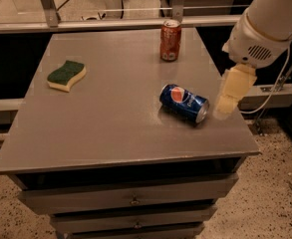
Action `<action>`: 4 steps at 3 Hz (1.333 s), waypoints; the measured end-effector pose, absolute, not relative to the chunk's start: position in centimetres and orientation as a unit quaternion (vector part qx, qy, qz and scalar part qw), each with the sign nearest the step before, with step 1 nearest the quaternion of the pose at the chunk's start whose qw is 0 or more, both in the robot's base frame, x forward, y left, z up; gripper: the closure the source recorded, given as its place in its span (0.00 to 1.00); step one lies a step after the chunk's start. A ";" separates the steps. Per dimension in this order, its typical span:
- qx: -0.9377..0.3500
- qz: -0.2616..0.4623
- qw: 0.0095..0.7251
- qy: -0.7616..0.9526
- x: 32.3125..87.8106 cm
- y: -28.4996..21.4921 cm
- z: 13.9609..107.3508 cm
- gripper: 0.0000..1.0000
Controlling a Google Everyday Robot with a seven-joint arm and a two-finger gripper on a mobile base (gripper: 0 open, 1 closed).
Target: Place pepsi can upright
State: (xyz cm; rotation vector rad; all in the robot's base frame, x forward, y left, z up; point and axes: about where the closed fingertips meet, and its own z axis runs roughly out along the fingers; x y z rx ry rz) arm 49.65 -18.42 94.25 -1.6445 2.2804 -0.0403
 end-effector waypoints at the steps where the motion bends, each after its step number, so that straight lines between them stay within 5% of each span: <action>1: -0.558 -0.001 0.135 0.819 52.2 -13.7 91.0 0.00; 3: -0.521 0.005 0.109 0.847 53.8 -9.1 86.6 0.00; 4: -0.496 0.008 0.103 0.862 54.6 -8.3 84.6 0.14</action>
Offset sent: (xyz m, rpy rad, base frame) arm 0.0437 0.1042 -0.0852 -0.0133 0.1583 -0.1518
